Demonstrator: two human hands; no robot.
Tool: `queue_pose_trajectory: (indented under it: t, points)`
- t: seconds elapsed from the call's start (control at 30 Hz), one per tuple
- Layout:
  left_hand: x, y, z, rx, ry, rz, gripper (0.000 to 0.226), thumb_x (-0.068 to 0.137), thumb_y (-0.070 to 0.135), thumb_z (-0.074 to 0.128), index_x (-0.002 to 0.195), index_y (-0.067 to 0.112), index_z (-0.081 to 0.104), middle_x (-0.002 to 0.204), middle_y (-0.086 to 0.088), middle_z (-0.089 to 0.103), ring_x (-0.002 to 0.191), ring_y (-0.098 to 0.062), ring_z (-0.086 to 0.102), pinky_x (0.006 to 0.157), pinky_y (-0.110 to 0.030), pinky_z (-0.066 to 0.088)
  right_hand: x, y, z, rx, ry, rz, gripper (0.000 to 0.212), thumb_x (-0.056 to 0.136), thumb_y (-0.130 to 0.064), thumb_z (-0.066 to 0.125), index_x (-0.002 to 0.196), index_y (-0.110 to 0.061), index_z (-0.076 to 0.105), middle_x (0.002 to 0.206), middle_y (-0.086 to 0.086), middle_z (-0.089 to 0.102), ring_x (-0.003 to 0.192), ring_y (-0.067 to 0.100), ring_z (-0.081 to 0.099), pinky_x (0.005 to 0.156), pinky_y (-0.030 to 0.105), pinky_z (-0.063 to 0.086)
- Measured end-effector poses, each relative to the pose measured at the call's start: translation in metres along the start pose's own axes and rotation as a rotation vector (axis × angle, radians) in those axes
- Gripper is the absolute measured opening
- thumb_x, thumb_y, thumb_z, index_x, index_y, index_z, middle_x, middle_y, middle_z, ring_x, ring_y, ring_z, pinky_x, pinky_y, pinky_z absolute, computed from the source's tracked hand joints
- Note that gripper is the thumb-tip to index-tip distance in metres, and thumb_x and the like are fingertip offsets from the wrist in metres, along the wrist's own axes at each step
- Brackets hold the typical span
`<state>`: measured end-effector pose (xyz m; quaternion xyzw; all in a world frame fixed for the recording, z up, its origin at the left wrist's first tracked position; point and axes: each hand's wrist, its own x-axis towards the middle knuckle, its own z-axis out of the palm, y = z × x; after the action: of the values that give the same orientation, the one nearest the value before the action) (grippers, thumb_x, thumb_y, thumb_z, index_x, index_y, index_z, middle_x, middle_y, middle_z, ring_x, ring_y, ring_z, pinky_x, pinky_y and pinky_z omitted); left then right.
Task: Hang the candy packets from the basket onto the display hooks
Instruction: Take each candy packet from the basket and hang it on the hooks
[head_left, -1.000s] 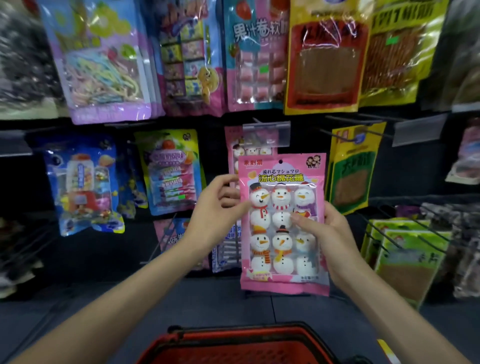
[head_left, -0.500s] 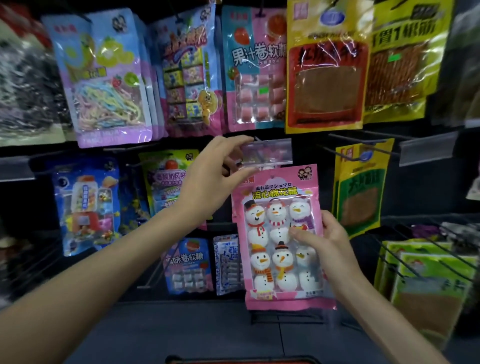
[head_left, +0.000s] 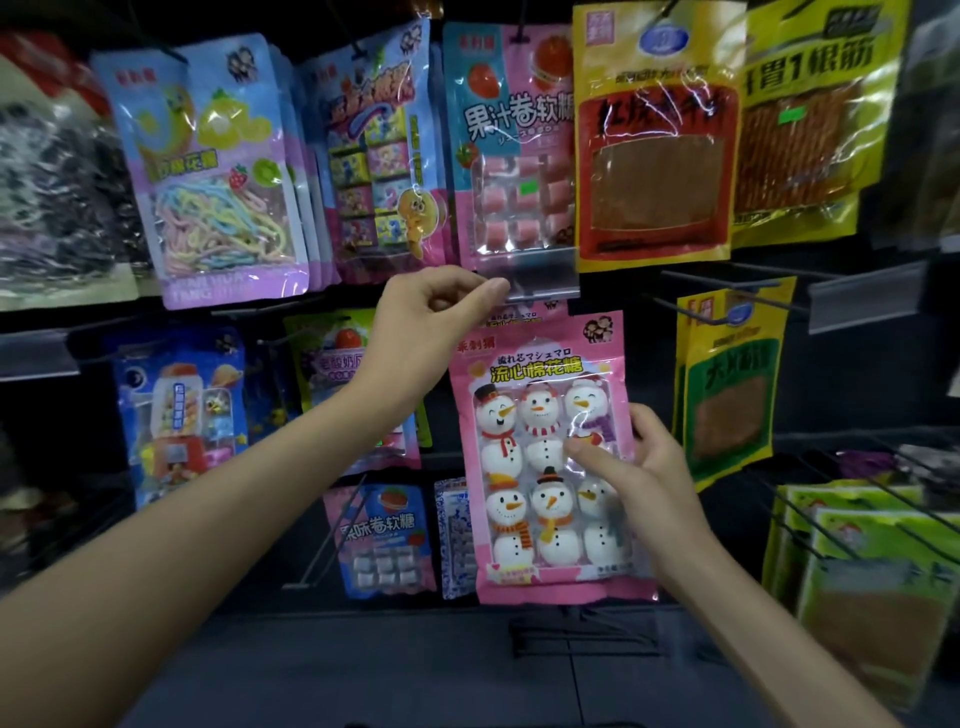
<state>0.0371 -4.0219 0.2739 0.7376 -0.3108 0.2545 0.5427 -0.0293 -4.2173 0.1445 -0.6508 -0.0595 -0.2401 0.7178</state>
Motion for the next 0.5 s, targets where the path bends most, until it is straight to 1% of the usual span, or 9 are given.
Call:
queue_pose_trajectory:
  t: [0.13, 0.2, 0.3, 0.4, 0.5]
  points:
    - [-0.0016, 0.0022, 0.0007, 0.029, 0.022, 0.010, 0.014, 0.096, 0.030, 0.075, 0.093, 0.017, 0.080, 0.089, 0.001, 0.073, 0.070, 0.005, 0.060, 0.071, -0.009, 0.048, 0.0009, 0.0013, 0.0044, 0.006, 0.000, 0.000, 0.033, 0.087, -0.011, 0.081, 0.116, -0.018, 0.065, 0.105, 0.003, 0.079, 0.097, 0.023, 0.077, 0.087, 0.046, 0.062]
    - [-0.0032, 0.0023, 0.0003, 0.050, 0.037, 0.020, 0.011, 0.096, 0.031, 0.075, 0.093, 0.022, 0.079, 0.096, -0.001, 0.071, 0.074, 0.004, 0.062, 0.075, -0.010, 0.050, 0.0008, 0.0018, 0.0065, 0.019, 0.002, 0.005, 0.033, 0.087, -0.010, 0.081, 0.116, -0.017, 0.065, 0.106, 0.003, 0.079, 0.097, 0.023, 0.077, 0.088, 0.048, 0.062]
    - [-0.0067, 0.0021, 0.0000, 0.068, 0.050, 0.029, 0.008, 0.096, 0.033, 0.075, 0.092, 0.026, 0.078, 0.102, -0.002, 0.069, 0.079, 0.000, 0.062, 0.079, -0.011, 0.050, 0.0010, 0.0013, 0.0073, 0.015, 0.005, 0.006, 0.032, 0.087, -0.011, 0.081, 0.114, -0.017, 0.066, 0.105, 0.004, 0.079, 0.097, 0.025, 0.077, 0.089, 0.051, 0.061]
    - [-0.0092, 0.0025, -0.0005, 0.076, 0.060, 0.033, 0.006, 0.096, 0.033, 0.074, 0.091, 0.031, 0.077, 0.104, -0.002, 0.068, 0.087, -0.010, 0.064, 0.082, -0.013, 0.052, 0.0008, 0.0012, 0.0066, 0.017, 0.005, 0.011, 0.030, 0.088, -0.010, 0.081, 0.114, -0.016, 0.066, 0.103, 0.005, 0.079, 0.096, 0.025, 0.077, 0.089, 0.051, 0.061]
    - [-0.0097, 0.0022, -0.0007, 0.081, 0.067, 0.029, 0.005, 0.096, 0.033, 0.075, 0.092, 0.031, 0.077, 0.105, -0.003, 0.068, 0.090, -0.013, 0.063, 0.083, -0.014, 0.052, 0.0000, 0.0007, 0.0061, 0.027, 0.006, 0.013, 0.030, 0.089, -0.010, 0.080, 0.114, -0.016, 0.066, 0.103, 0.005, 0.080, 0.095, 0.025, 0.078, 0.085, 0.047, 0.063]
